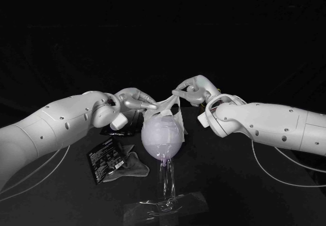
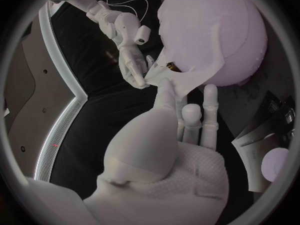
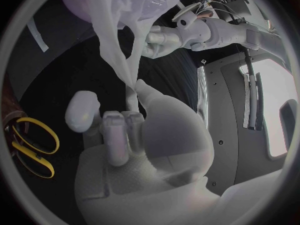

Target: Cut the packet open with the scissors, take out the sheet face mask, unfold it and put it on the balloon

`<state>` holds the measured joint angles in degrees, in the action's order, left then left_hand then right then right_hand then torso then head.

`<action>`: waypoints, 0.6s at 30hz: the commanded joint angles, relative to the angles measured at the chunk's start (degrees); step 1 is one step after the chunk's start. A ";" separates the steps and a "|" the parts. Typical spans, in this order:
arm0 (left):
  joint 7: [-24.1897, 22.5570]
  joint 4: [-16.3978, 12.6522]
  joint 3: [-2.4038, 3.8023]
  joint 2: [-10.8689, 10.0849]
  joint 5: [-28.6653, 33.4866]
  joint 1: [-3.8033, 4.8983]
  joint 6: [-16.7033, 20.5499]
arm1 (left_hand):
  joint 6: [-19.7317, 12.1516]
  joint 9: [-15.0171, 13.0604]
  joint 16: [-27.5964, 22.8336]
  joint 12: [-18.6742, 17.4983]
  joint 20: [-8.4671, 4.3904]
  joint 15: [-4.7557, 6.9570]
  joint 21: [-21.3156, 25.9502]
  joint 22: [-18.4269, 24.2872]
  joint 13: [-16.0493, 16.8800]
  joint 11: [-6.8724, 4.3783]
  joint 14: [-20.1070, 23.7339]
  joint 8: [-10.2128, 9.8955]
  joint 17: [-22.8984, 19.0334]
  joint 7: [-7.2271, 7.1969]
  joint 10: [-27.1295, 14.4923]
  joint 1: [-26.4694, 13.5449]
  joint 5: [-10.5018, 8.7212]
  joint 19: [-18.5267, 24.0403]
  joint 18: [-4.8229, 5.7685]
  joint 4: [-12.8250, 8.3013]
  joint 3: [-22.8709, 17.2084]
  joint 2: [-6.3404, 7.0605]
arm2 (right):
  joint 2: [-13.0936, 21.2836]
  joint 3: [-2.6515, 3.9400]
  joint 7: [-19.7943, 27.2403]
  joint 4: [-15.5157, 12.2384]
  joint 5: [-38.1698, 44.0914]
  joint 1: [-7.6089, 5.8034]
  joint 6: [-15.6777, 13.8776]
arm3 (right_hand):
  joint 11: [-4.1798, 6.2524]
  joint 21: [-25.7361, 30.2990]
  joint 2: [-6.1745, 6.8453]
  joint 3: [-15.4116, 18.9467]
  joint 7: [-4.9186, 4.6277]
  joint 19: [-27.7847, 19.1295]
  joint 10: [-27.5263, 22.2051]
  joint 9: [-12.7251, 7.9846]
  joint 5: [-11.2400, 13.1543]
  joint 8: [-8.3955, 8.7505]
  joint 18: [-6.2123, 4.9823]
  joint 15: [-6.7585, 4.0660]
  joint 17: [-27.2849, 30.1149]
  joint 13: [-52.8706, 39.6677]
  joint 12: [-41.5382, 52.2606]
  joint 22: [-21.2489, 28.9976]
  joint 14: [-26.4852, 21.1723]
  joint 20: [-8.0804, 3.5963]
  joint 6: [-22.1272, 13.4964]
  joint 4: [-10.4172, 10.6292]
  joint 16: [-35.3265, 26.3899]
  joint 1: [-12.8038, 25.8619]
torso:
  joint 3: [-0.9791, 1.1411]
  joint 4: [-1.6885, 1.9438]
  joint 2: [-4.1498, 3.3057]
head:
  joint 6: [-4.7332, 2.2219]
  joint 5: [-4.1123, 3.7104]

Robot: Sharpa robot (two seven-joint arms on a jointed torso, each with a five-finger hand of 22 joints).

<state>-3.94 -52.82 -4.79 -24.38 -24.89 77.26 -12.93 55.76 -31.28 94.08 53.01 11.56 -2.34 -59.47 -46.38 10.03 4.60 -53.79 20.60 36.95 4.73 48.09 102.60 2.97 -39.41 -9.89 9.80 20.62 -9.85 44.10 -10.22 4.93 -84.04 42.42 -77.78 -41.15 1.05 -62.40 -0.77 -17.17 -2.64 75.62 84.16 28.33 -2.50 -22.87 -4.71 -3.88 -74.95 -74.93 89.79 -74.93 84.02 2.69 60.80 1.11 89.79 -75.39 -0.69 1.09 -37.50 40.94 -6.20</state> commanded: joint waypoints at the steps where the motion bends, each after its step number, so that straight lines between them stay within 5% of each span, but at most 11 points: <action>1: 0.62 -1.48 0.14 -0.78 0.02 0.65 0.03 | -0.22 -0.11 0.70 -0.57 -0.26 0.31 -0.41 -0.14 -0.41 -0.30 -1.11 -0.06 0.92 -0.09 1.10 -0.45 -0.22 -0.25 -0.59 0.11 0.36 -6.59 | -0.06 0.03 -0.06 0.17 1.22 -0.03 0.43 | 0.38 -0.05 -0.01 -0.21 0.33 0.31 5.84 7.53 -0.30 -2.67 -0.86 -0.26 -15.05 -15.07 0.21 -7.11 5.98 -0.18 -0.02 0.03 0.21 -0.77 | 0.05 -0.02 0.04 | -0.05 0.07; 18: 2.38 -9.74 0.40 -6.40 -2.05 3.03 1.05 | 1.22 -0.73 -0.06 -3.71 -1.20 2.07 -1.58 -0.62 -2.47 -1.94 -8.86 -0.60 8.15 -0.15 6.72 0.69 -0.23 -2.44 -0.62 0.72 2.41 -6.38 | 2.23 -0.01 2.34 -2.81 1.00 0.20 -0.42 | 0.39 -0.13 0.04 -0.23 0.33 0.36 5.84 7.59 -0.30 -2.72 -0.84 -0.27 -15.05 -15.07 0.21 -7.13 5.98 -0.19 -0.05 0.04 0.21 -0.73 | 0.14 0.15 0.97 | -0.52 0.29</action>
<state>-1.94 -61.85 -4.47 -30.57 -26.25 80.13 -12.70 56.50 -31.98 94.08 49.56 10.35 -0.33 -60.79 -46.92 7.64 2.66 -62.27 20.37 45.01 4.62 54.31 102.60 2.97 -41.49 -9.77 10.44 22.68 -9.85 46.04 -10.26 5.56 -86.21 42.89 -77.60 -41.28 0.97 -62.39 -0.85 -17.16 -2.79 75.61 84.07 28.33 -2.66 -23.42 -4.70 -3.78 -74.91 -74.94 89.69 -74.91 83.92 2.69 60.64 1.12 89.76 -75.47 -0.59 1.19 -36.82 40.33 -5.93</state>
